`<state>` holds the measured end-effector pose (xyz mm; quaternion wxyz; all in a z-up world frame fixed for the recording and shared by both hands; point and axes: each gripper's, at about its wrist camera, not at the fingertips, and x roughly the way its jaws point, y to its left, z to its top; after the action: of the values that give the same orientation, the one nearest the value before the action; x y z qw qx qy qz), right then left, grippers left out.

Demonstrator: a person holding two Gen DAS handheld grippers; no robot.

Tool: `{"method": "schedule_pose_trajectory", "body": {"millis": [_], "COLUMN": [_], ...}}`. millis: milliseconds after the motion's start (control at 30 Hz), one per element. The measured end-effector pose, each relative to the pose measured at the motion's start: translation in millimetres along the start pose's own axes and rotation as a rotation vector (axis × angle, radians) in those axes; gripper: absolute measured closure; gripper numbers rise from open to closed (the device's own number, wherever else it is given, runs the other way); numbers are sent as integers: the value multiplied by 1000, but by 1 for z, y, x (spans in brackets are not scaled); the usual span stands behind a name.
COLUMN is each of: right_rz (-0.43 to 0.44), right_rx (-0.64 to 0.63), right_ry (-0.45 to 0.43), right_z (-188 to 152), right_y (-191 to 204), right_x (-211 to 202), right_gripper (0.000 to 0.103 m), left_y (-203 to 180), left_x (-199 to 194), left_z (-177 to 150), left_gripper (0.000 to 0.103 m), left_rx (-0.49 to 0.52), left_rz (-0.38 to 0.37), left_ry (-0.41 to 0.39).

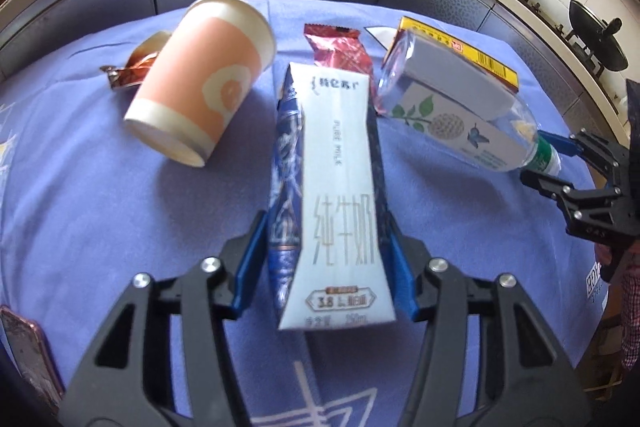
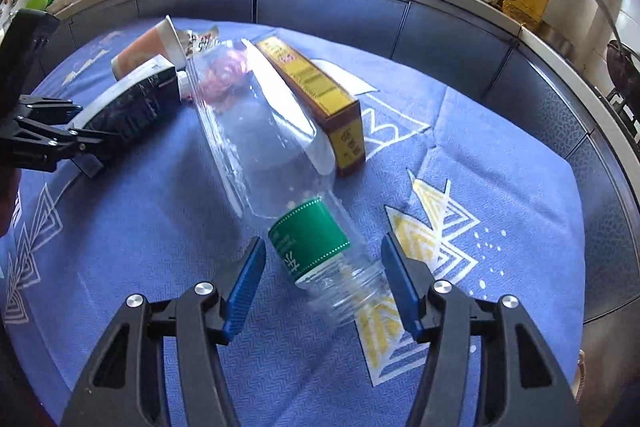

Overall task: Collect trash
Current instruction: 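Grasp the white milk carton with left gripper while right gripper grasps the clear plastic bottle, then carry carton and bottle over the wicker basket and open both grippers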

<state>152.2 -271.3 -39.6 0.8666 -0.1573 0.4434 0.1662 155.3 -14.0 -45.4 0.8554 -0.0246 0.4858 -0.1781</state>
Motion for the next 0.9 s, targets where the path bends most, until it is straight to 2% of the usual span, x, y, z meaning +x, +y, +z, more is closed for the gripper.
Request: {"method": "schedule_pose_trajectory", "body": {"millis": [33,133,267,367,533,700,800,900], "right_rz": [11,47,80,171,379,534,577,550], "right_rx": [0,-12,11,87,354,684,834,917], "right_ry": [11,19,4,-31,-101,-191,-277,-355], "right_z": [-2,-12,-30,-47,-88,-141,-178,-208], "right_y": [2,7,27,33,12,-25,-47,-68], "right_x": [2,-2,-23,-47,-80,-98,-115,-138], "right_gripper": [50,59,62,62,62,62,62,62], "left_y": [-1,1,4,0,-23,-66,-100,-139], "left_x": [-3,-17,-32,-41,-51,-47,-40,-31], "left_z": [-4,-20,-39,-49,-56,-44,-33,-20], "left_gripper": [50,50,50,50,51,53,54,54], "left_rx": [2,17,1,-17,-10,28,70,121], "left_rz": [-6,-28,-82,-135,-223,-297,-342,-383], "left_ry": [0,-5,-1,3,18,44,69,84]}}
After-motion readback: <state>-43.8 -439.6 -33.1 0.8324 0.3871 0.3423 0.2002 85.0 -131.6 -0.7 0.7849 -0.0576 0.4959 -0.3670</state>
